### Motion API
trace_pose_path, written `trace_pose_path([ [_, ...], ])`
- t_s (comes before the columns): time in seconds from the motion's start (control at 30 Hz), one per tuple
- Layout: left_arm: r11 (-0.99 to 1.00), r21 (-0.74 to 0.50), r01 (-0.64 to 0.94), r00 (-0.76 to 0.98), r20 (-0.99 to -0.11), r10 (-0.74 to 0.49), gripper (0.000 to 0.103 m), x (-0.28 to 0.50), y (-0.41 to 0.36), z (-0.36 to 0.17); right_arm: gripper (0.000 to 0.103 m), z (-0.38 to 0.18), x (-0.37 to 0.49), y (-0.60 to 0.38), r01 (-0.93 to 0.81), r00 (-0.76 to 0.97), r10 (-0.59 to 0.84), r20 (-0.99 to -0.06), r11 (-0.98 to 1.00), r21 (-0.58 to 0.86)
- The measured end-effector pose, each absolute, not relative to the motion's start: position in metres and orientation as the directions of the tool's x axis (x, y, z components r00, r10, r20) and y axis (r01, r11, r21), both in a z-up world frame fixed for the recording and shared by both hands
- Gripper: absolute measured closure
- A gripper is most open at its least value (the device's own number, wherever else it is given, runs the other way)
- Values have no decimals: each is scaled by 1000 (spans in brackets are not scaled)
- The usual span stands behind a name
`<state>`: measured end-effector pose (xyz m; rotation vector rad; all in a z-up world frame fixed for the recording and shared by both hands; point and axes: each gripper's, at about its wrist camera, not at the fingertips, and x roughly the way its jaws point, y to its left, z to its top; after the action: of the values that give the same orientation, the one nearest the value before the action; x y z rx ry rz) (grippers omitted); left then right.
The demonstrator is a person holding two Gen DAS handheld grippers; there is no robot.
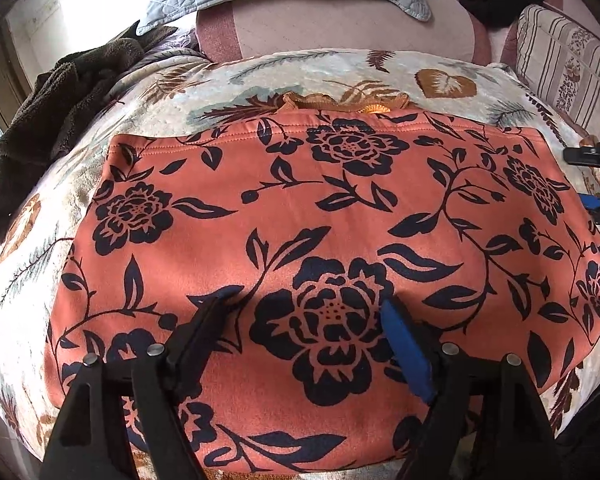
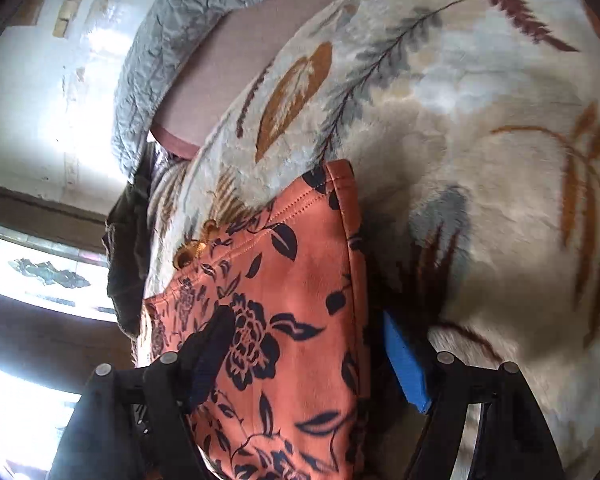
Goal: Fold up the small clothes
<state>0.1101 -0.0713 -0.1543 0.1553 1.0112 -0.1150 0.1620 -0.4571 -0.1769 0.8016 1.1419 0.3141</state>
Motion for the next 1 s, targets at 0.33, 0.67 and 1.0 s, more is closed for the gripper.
trace_pose_path([
  [0.33,983,64,171,533,-845,-38,16,112,-69,-156,76,-178,172,-448,238,434,437,-788,788,568],
  [0.67,990,-4,139,529,-845,-77,17,103,-59,-138,23,-124,10,-432,220,628,508,-590,611,760],
  [1.0,991,-25,130,581,-808,-97,17,87,-63,-112,24,-192,-8,-396,343,681,517,-519,401,850],
])
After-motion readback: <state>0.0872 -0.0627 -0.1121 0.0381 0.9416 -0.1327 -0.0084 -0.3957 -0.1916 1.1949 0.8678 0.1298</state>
